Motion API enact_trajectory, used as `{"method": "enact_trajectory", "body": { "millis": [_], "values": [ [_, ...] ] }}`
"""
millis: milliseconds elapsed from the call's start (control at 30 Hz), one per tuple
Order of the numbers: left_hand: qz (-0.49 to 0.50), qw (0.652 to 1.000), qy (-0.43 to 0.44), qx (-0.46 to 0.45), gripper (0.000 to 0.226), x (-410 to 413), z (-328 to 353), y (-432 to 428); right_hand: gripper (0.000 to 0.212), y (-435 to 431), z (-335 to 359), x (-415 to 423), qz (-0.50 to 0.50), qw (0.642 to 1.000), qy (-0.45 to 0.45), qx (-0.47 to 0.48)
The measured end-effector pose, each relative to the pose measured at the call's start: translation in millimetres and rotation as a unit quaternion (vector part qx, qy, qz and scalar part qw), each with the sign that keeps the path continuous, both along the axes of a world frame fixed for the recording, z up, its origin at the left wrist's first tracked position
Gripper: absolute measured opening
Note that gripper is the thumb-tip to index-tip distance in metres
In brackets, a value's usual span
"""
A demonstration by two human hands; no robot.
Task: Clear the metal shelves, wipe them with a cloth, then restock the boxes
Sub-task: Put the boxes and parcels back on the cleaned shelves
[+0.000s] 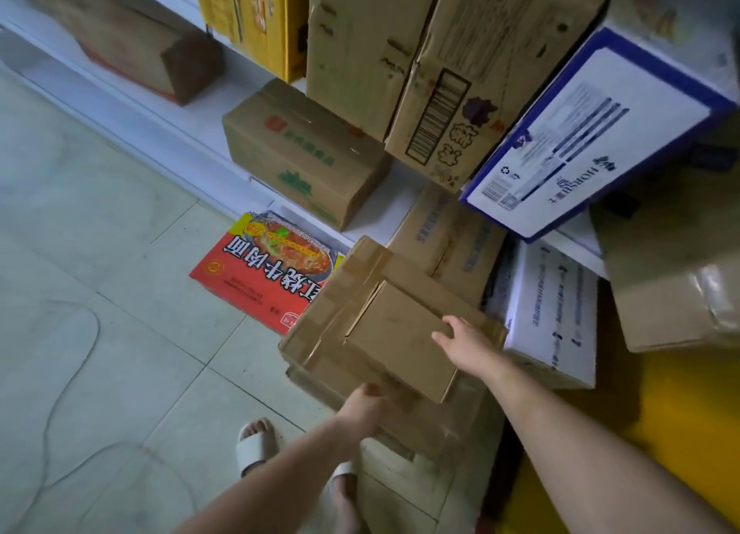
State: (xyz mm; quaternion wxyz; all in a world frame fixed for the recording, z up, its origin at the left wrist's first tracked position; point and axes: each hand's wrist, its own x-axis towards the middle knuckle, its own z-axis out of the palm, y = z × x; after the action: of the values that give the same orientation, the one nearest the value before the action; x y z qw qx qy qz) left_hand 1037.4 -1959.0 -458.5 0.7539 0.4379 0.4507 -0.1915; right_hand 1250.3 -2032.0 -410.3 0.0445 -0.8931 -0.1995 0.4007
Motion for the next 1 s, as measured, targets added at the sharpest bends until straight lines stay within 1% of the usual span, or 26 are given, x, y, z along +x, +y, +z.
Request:
{"method": "enact_trajectory", "body": {
  "millis": [133,267,367,433,467,533,600,667,700,733,767,800,833,867,933,1000],
  "values": [
    [0.053,0.997,0.041,-0.034,0.052,16,4,-29,0.057,-15,-15,7,-0.014,1.000,0.011,0.016],
    [0.110,0.992,0.034,-0.043,0.061,33,16,-48,0.063,-26,-17,6,0.001,0.999,0.033,0.013],
    [0.161,0.986,0.023,-0.038,0.057,24,34,-48,0.068,-30,-7,-17,0.005,0.998,0.056,0.015],
    [0.196,0.981,0.003,0.003,0.062,12,42,-38,0.070,-30,-1,-36,-0.015,0.996,0.076,0.040],
    [0.207,0.978,0.003,0.033,0.061,6,45,-33,0.069,-26,1,-45,-0.026,0.995,0.083,0.057],
    [0.257,0.962,-0.001,0.092,0.051,-7,56,-17,0.067,-9,15,-63,-0.028,0.988,0.108,0.107],
    [0.320,0.935,-0.009,0.153,0.041,-25,71,0,0.062,17,29,-84,-0.012,0.979,0.140,0.147],
    [0.360,0.907,-0.001,0.216,0.024,-49,86,17,0.056,48,46,-109,0.005,0.968,0.166,0.188],
    [0.376,0.893,0.005,0.247,0.017,-63,91,24,0.052,62,54,-120,0.009,0.959,0.181,0.218],
    [0.389,0.879,0.012,0.274,0.015,-78,97,31,0.049,78,62,-134,0.020,0.947,0.193,0.254],
    [0.408,0.865,0.021,0.292,0.023,-96,102,38,0.050,95,69,-149,0.029,0.936,0.198,0.291],
    [0.441,0.848,0.023,0.292,0.037,-114,110,44,0.051,110,77,-165,0.046,0.925,0.197,0.323],
    [0.484,0.826,0.015,0.289,0.046,-140,123,53,0.052,130,91,-191,0.072,0.912,0.203,0.350],
    [0.527,0.801,-0.005,0.283,0.047,-157,135,58,0.051,144,100,-209,0.088,0.899,0.214,0.371],
    [0.619,0.733,-0.049,0.277,0.045,-206,169,75,0.049,172,133,-260,0.110,0.869,0.242,0.416],
    [0.656,0.690,-0.070,0.298,0.060,-252,205,89,0.040,199,161,-304,0.118,0.839,0.273,0.456]
  ]
}}
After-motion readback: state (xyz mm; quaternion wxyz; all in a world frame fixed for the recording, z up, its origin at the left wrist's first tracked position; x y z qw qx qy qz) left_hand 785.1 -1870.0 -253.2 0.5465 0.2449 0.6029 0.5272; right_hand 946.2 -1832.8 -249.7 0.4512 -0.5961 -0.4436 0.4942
